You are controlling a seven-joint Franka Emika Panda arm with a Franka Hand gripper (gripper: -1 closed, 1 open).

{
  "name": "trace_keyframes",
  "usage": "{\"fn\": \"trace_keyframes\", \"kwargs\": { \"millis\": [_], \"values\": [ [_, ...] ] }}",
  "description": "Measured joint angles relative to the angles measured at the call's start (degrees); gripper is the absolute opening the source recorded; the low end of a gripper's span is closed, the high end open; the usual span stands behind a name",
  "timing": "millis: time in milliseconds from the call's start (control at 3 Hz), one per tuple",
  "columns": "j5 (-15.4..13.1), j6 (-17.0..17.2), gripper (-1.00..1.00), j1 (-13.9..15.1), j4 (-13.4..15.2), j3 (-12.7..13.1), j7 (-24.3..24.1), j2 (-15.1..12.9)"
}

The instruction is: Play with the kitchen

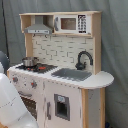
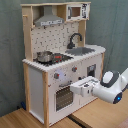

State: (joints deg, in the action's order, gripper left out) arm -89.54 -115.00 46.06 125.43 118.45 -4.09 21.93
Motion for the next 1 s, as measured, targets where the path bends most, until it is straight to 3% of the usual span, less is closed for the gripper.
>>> {"fn": "trace_keyframes", "kwargs": {
  "millis": [667,1000],
  "values": [
    [0.29,9.98,1.0,-2.63,0.25,0.04,1.96,-4.82],
    [0.31,13.77,1.0,-3.42,4.31,0.08,0.91,-5.77]
  ]
}}
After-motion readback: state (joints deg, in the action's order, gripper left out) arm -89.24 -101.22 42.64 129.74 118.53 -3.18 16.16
